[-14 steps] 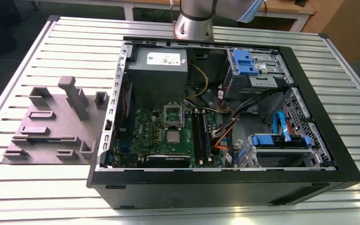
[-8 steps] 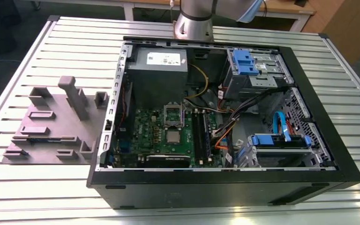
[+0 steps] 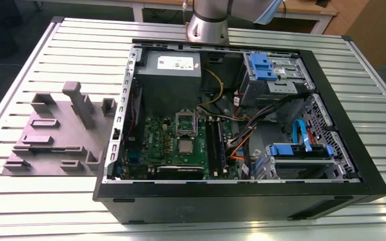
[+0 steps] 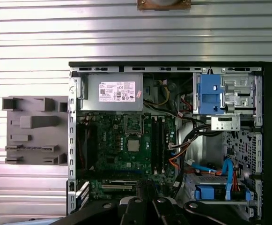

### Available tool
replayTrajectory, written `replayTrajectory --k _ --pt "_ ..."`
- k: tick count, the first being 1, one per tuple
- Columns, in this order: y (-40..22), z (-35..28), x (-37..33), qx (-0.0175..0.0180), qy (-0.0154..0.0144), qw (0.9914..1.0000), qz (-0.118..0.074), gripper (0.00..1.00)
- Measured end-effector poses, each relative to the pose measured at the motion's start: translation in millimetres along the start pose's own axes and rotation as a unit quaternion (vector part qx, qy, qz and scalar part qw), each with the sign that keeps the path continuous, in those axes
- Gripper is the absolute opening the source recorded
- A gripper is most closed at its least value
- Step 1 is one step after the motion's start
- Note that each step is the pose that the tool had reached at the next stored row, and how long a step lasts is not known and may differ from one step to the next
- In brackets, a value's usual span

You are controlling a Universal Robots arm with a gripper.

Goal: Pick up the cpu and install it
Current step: 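Place the cpu into insertion slot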

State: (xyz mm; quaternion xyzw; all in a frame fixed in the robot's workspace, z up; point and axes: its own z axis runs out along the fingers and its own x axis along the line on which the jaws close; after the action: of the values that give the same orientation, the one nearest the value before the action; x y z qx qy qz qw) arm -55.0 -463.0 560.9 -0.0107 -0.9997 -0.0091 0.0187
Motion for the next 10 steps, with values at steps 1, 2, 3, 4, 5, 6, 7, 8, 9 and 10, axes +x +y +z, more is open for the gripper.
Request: replayTrajectory --k 1,2,3,4,5,6,7,8,9,10 --pt "0.6 1.8 -0.1 0.0 0.0 1.0 0.0 0.1" --pt "1.2 3.6 -0.2 0.0 0.0 1.0 0.0 0.1" --pt "1.9 5.4 -0.3 0.0 0.0001 1.0 0.0 0.1" --pt "2.5 7.2 -0.4 0.0 0.0001 1.0 0.0 0.1" --pt "3.2 9.2 -0.6 0.0 0.0001 1.0 0.0 0.1" --pt "3.8 11.0 -0.6 0.0 0.0002 1.0 0.0 0.1" --pt "4.4 12.8 -0.8 0.0 0.0002 1.0 0.0 0.1" --pt "5.1 14.6 -0.9 0.0 0.0003 1.0 0.0 0.1" --pt "5.7 16.4 -1.0 0.0 0.0003 1.0 0.0 0.1" --pt "6.3 18.2 -1.1 0.0 0.0003 1.0 0.0 0.1"
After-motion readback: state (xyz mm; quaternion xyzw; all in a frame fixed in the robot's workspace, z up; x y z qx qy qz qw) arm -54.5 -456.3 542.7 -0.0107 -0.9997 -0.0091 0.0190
